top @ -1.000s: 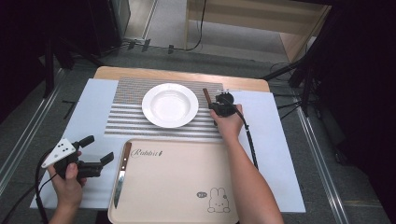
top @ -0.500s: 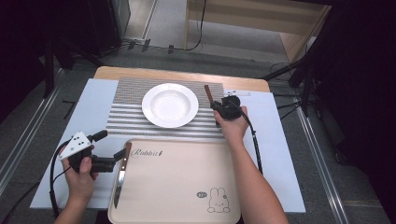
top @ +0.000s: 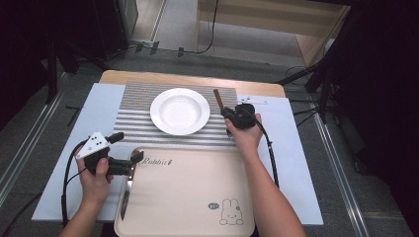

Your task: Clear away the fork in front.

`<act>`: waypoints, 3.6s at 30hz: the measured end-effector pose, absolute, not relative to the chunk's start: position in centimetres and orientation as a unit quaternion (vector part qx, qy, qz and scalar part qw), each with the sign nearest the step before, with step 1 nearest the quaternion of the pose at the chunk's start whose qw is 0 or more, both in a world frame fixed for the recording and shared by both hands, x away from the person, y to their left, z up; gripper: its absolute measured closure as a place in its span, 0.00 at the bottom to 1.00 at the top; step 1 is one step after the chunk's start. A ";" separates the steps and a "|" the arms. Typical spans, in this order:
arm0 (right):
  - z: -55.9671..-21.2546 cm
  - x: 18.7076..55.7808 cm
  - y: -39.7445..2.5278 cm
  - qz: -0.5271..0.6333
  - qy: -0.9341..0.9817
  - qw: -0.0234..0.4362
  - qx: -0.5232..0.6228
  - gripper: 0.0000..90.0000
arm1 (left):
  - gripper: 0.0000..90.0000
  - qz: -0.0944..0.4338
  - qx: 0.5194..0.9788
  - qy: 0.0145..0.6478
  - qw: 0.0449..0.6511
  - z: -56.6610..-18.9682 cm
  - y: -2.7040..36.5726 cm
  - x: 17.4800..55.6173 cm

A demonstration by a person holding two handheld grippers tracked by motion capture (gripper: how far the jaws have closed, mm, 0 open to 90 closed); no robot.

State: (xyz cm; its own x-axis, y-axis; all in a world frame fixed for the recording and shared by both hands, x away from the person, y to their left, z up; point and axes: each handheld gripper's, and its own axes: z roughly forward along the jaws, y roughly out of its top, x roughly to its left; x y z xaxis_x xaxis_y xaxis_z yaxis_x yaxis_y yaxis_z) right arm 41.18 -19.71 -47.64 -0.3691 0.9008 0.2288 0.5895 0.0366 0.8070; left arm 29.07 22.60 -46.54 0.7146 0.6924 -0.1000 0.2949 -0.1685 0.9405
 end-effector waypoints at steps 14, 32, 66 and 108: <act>-47.1 39.6 -20.4 0.467 0.694 0.179 0.518 0.85 | 0.00 0.177 0.748 0.316 0.556 -45.4 20.5 30.4; -47.1 38.0 -20.3 0.486 0.698 0.176 0.496 0.85 | 0.00 0.158 0.760 0.298 0.556 -45.4 17.4 32.1; -47.0 34.5 -18.1 0.533 0.705 0.162 0.439 0.85 | 0.04 0.103 0.752 0.306 0.574 -45.1 12.2 34.2; -47.2 32.4 -16.3 0.565 0.718 0.159 0.374 0.85 | 0.53 0.021 0.704 0.383 0.597 -44.7 7.9 36.7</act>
State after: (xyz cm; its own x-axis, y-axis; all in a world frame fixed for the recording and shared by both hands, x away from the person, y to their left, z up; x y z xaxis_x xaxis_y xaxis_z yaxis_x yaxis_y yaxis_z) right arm 32.42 -16.26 -47.18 -0.6694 0.7171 0.1941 0.3579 0.0824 0.9301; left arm 36.70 7.94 -44.69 0.7056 0.5649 -0.4278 0.5141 0.0074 0.8577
